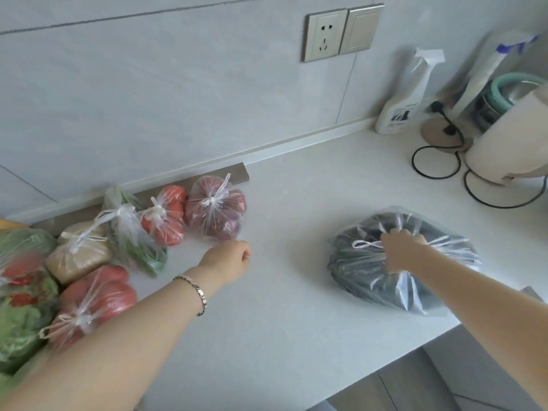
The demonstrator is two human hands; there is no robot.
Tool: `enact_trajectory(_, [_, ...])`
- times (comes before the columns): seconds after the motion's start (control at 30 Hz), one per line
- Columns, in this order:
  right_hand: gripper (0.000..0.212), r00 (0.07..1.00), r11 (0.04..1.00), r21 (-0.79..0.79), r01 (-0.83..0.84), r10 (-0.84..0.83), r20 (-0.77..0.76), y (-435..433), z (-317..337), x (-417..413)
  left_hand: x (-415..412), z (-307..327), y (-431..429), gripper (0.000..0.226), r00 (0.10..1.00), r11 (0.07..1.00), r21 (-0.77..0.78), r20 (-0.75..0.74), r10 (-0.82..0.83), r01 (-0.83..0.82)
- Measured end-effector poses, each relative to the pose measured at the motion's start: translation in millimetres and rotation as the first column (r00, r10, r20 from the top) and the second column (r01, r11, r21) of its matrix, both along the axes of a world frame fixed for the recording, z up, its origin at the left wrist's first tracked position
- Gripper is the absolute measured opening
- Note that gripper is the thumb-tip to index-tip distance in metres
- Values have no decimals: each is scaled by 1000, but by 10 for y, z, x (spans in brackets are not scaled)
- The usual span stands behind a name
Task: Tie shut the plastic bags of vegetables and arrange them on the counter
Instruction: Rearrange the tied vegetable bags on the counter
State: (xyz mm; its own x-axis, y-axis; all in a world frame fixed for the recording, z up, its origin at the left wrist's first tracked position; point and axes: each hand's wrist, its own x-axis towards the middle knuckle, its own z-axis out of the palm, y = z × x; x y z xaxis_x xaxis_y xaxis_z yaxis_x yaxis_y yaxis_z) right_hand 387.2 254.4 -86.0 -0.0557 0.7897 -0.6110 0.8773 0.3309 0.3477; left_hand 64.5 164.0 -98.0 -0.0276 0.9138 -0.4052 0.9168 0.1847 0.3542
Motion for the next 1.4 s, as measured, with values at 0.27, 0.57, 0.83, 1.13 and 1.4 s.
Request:
enact_trajectory(0.27, [12, 981, 987, 158, 6, 24, -192, -167, -105, 129, 208, 68, -253, 21, 992, 997, 15, 106, 71, -73])
enact_trajectory(0.57, [9, 918, 996, -86, 37, -68, -390, -470, 168, -288, -372, 56, -910, 16, 922, 929, 0, 121, 367, -369])
enact_trajectory(0.83, [32, 788, 964, -263, -33, -137, -600, -1111, -16, -1636, -889, 214, -1352, 20, 864, 855, 132, 117, 489, -502])
enact_trajectory(1.13, [16, 896, 946, -191, -262, 165, -411, -1430, 112, -2922, -1297, 307, -1715, 25, 862, 845, 171, 106, 496, -507])
enact_trajectory(1.4, [28, 886, 966, -201, -160, 51, -461, -1420, 83, -3318, -1511, 225, -1785, 24, 888, 878, 138, 122, 444, -458])
